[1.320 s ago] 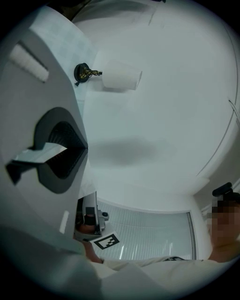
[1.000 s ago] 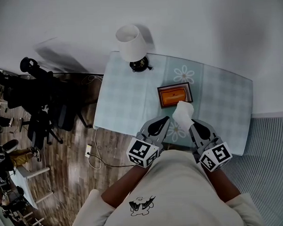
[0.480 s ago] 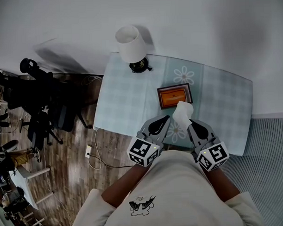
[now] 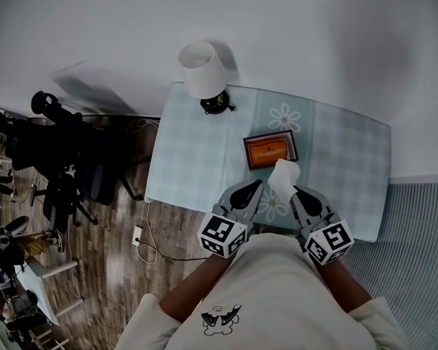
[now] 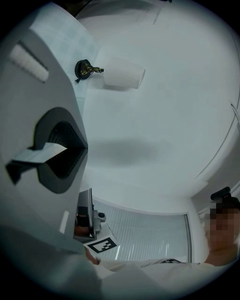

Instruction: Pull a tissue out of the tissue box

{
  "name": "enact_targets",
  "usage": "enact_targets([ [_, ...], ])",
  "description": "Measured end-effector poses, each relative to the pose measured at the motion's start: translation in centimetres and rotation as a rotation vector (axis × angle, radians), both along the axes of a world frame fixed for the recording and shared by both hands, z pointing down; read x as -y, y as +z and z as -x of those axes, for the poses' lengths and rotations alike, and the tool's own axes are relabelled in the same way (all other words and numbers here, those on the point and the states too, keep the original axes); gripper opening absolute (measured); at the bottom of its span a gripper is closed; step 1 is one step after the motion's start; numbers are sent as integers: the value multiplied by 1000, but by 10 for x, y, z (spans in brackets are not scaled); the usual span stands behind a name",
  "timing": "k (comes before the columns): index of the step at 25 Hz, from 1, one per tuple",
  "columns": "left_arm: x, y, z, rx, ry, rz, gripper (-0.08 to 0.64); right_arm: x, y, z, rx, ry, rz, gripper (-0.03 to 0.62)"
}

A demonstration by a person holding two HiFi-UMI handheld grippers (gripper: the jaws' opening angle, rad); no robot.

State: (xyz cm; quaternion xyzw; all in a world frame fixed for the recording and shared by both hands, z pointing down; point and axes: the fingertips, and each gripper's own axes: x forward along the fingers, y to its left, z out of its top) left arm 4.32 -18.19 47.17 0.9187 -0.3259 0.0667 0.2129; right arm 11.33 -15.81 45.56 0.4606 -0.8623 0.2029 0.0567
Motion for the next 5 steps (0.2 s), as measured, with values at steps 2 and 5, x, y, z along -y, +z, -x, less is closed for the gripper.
enact_targets([
  [2,-1,-1,0,-2,0,3,6,-1,0,-1,-4,5,8,14],
  [5,-2,-1,-1,-6,1,12,6,-2,2,-2,-4,15,17,14],
])
